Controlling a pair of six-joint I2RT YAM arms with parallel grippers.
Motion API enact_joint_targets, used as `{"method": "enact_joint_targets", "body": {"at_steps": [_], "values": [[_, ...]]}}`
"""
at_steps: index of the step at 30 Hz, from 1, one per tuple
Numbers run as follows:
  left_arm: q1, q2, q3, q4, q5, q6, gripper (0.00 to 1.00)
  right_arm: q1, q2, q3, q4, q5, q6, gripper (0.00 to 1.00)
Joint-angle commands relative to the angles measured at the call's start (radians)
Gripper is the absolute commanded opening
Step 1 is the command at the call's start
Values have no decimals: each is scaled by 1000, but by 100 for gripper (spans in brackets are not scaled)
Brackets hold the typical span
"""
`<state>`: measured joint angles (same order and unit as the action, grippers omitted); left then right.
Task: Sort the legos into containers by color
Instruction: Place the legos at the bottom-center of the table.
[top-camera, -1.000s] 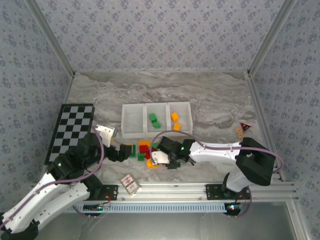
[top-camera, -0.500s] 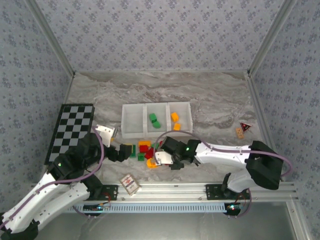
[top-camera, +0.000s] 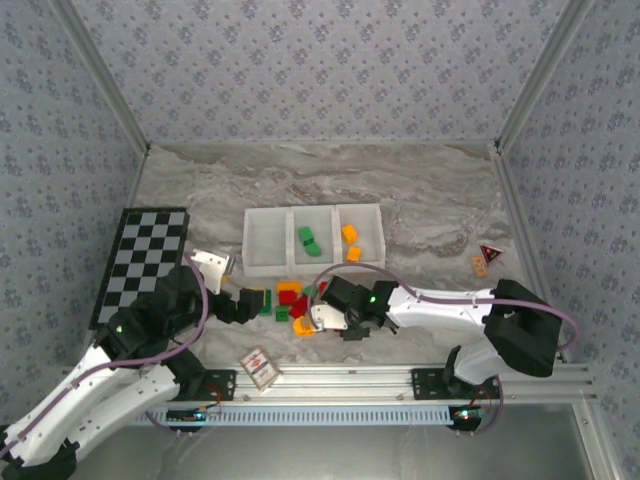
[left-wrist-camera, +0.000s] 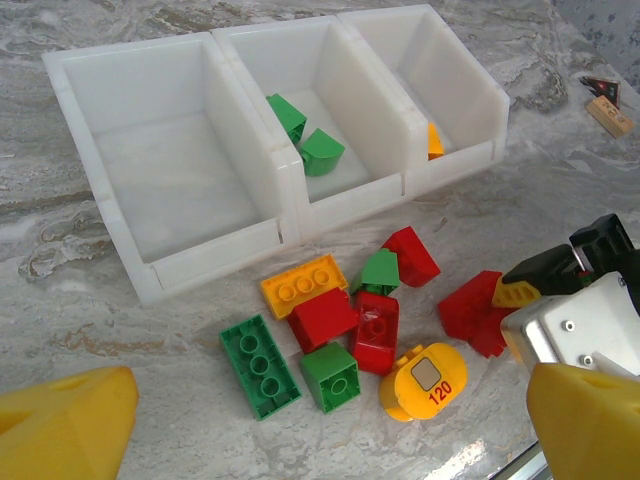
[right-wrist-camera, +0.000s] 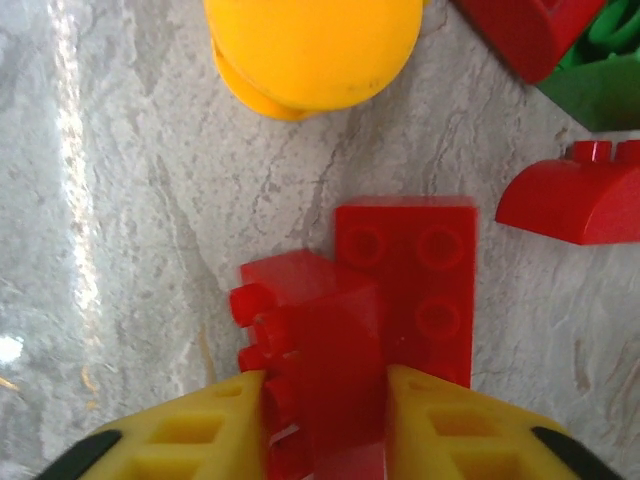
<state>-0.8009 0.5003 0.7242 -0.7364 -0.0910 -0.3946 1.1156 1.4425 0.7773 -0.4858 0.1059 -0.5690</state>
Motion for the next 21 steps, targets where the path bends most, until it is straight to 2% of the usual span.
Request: {"method": "enact_joint_targets", "body": {"at_steps": [1, 6, 16, 21], "values": [[-9, -3, 0, 11, -7, -6, 100, 8, 11, 4, -18, 42, 12, 42], [-8, -3, 0, 11, -7, -6, 100, 14, -32, -26, -8, 75, 32, 54], [-9, -6, 0, 10, -6, -6, 100, -3, -216, -85, -82, 14, 84, 58], [-8, -6, 0, 10, -7, -6, 100, -8, -230, -93, -110, 10, 84, 58]]}}
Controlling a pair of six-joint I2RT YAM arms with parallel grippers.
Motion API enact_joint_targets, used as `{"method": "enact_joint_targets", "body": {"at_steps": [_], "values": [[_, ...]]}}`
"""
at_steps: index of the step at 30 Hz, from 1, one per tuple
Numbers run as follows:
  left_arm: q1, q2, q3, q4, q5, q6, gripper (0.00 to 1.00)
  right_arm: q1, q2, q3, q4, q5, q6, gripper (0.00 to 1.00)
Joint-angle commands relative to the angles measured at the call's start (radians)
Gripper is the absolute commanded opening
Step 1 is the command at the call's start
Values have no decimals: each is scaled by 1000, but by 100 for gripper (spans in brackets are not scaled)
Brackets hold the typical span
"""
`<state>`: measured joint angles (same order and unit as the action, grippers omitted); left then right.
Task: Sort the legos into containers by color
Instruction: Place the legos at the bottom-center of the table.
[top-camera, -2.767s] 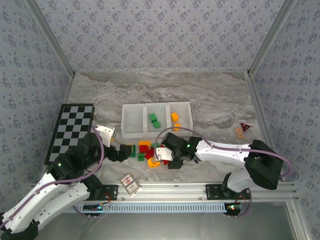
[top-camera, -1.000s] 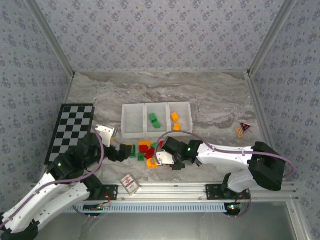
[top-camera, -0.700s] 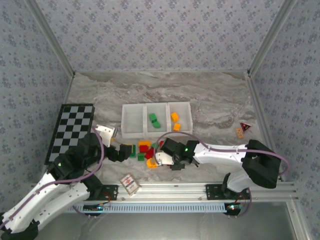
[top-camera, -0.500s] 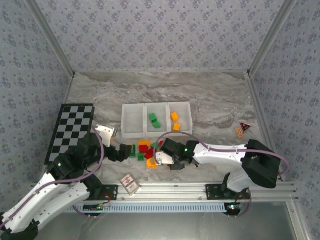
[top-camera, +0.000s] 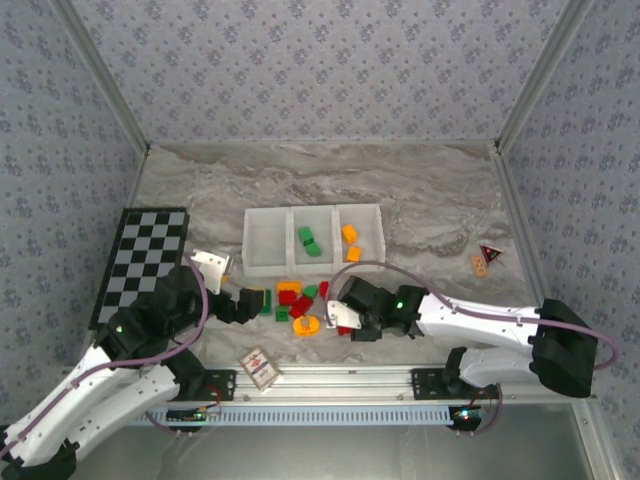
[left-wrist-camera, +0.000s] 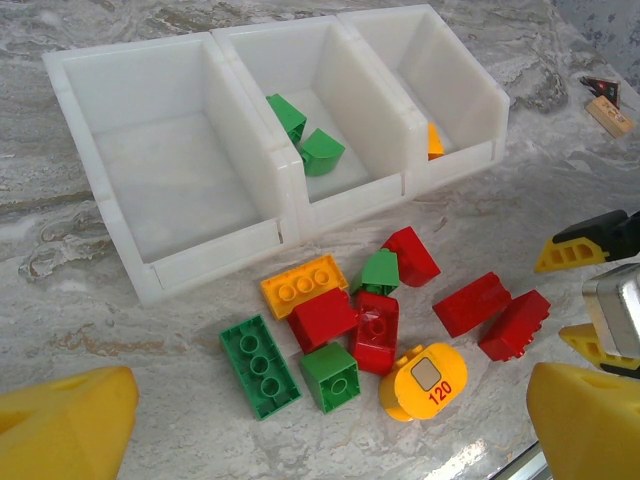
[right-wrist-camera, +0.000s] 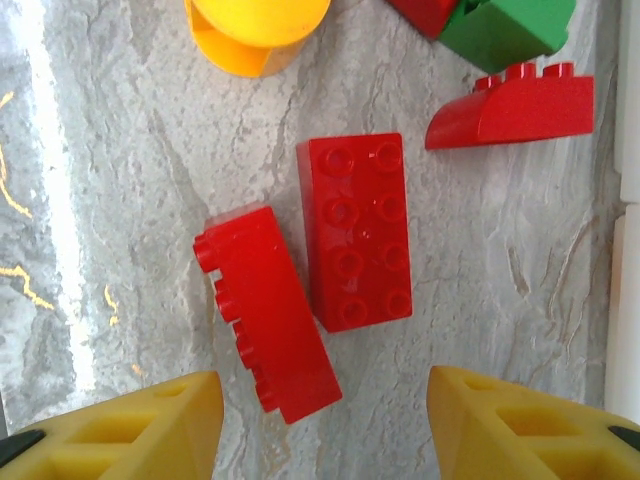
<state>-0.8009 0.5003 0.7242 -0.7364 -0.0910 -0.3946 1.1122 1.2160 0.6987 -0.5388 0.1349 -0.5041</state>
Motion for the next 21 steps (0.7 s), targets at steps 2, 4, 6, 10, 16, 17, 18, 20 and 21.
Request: {"method": "enact_joint_targets", "body": {"at_steps": [2, 4, 6, 10, 16, 17, 18, 20, 21], "values": [[-8, -6, 0, 11, -8, -6, 100, -10, 10, -12, -90, -26, 10, 57], [-8, -6, 0, 11, -9, -7, 100, -16, 19, -12, -101, -37, 7, 57], [-9, -6, 0, 10, -8, -6, 100, -23, 28, -13, -107, -45, 4, 57], [-10, -6, 0, 11, -6, -7, 100, -26, 56, -16, -94, -48, -5, 57], [-10, -12, 0, 11, -6, -5, 100, -40, 121, -7, -67, -17, -19, 56], [-10, -14, -1, 11, -6, -3, 100, -42, 129, -5, -41, -17, -22, 56], [-10, -14, 0, 11, -6, -5, 100, -45, 134, -4, -33, -18, -29, 56], [-10, -15, 0, 10, -7, -4, 100, -50, 141, -1, -21, -19, -36, 56], [-11, -16, 0, 12, -7, -4, 100, -54, 143, 0, -17, -21, -40, 56]]}}
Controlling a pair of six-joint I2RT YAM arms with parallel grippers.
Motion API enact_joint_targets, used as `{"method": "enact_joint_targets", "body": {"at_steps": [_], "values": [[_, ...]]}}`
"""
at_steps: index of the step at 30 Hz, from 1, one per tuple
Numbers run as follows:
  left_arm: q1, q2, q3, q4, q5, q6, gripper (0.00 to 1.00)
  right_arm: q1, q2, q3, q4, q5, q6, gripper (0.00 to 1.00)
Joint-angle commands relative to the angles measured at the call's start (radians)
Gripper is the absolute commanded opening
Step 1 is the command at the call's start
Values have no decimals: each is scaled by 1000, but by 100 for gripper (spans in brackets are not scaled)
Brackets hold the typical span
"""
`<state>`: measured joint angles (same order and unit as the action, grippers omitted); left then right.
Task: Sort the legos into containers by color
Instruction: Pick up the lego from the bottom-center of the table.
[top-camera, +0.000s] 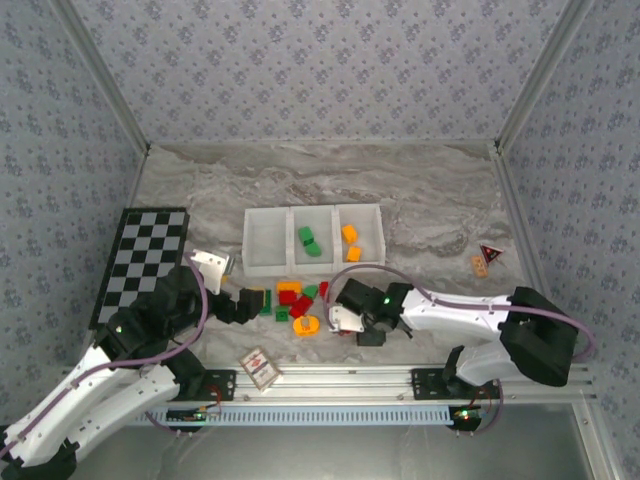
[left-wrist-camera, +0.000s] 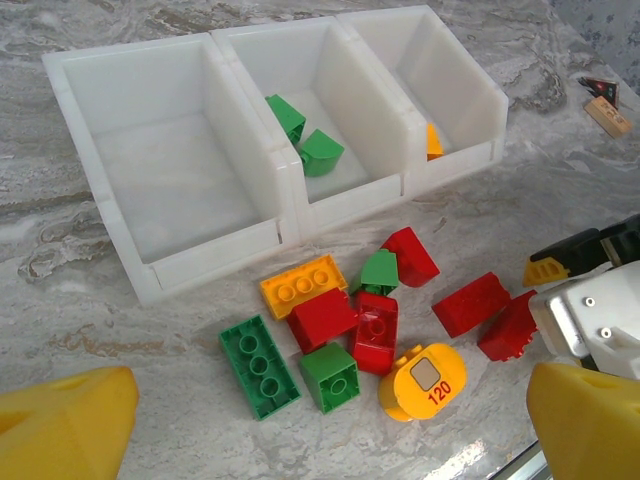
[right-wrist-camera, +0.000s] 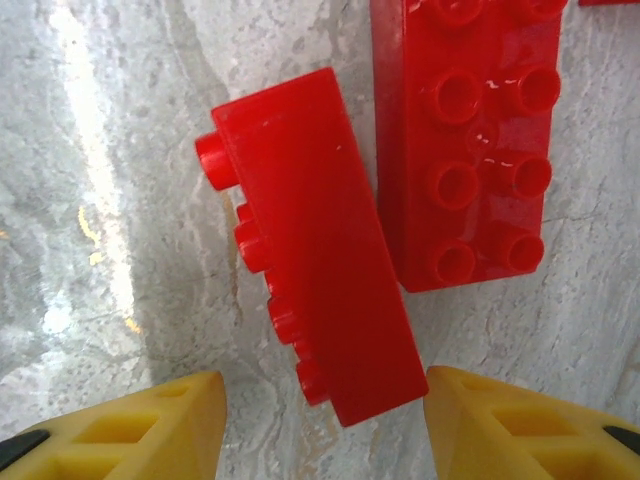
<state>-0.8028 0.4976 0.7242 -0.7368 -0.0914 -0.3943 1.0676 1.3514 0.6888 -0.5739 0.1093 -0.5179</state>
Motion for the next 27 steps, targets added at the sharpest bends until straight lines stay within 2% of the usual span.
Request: {"method": "enact_joint_targets", "body": {"at_steps": [1, 10, 20, 27], "values": [[-8, -13, -1, 13, -7, -5, 100, -12, 10, 12, 24, 4, -29, 56], [-8, -13, -2, 12, -5, -5, 100, -23, 22, 28, 41, -8, -47, 54], [-9, -14, 0, 11, -7, -5, 100, -12, 22, 49, 10, -44, -39, 42], [-9, -14, 0, 11, -6, -5, 100, 3, 24, 48, -5, -52, -28, 37]]}}
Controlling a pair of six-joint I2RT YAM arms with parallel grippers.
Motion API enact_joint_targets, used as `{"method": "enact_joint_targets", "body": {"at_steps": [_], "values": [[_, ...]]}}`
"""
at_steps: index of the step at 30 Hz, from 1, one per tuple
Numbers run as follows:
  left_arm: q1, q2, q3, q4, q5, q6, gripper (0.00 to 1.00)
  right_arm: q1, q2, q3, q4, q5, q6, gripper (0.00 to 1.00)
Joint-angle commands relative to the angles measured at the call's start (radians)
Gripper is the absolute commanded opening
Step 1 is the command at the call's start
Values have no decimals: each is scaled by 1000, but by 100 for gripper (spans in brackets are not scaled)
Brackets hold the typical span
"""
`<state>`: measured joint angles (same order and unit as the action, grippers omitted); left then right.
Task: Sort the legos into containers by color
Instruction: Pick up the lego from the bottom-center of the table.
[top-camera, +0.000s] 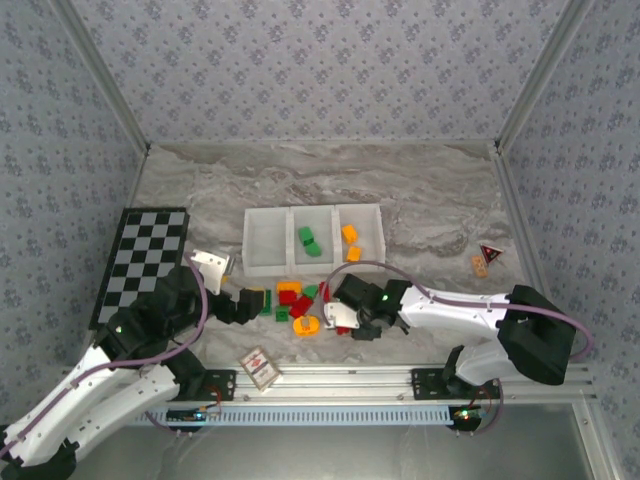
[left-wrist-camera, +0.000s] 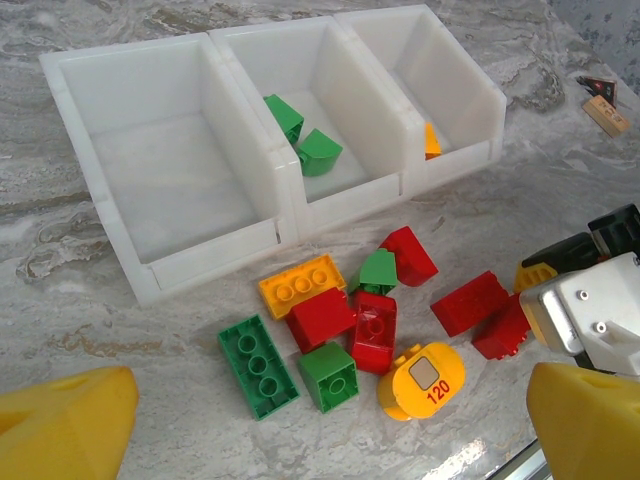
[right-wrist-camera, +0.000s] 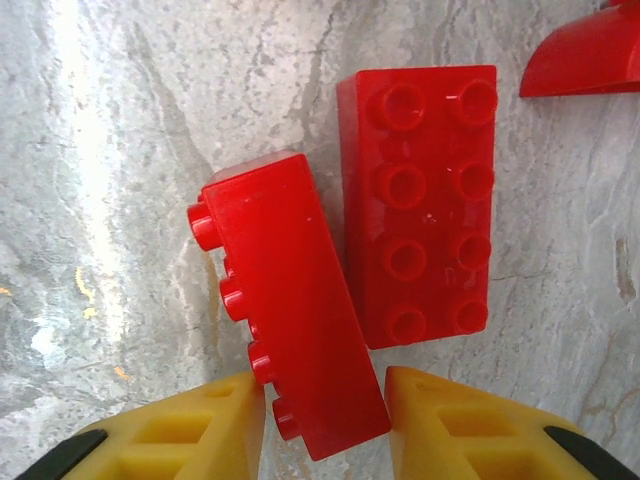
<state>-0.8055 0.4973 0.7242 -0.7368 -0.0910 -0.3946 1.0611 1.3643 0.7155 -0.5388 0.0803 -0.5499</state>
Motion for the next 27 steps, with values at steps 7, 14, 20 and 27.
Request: {"method": "enact_joint_targets", "body": {"at_steps": [7, 14, 20, 27], "values": [[-6, -14, -1, 11, -8, -4, 100, 33, 12, 27, -57, -40, 17, 31], [-6, -14, -1, 11, -11, -4, 100, 53, -28, 50, -115, -51, 38, 23], [-5, -14, 0, 10, -12, -4, 100, 54, -116, 68, -108, -73, 56, 21], [-5, -17, 1, 8, -20, -6, 100, 26, -185, 136, -67, -77, 93, 19]]}}
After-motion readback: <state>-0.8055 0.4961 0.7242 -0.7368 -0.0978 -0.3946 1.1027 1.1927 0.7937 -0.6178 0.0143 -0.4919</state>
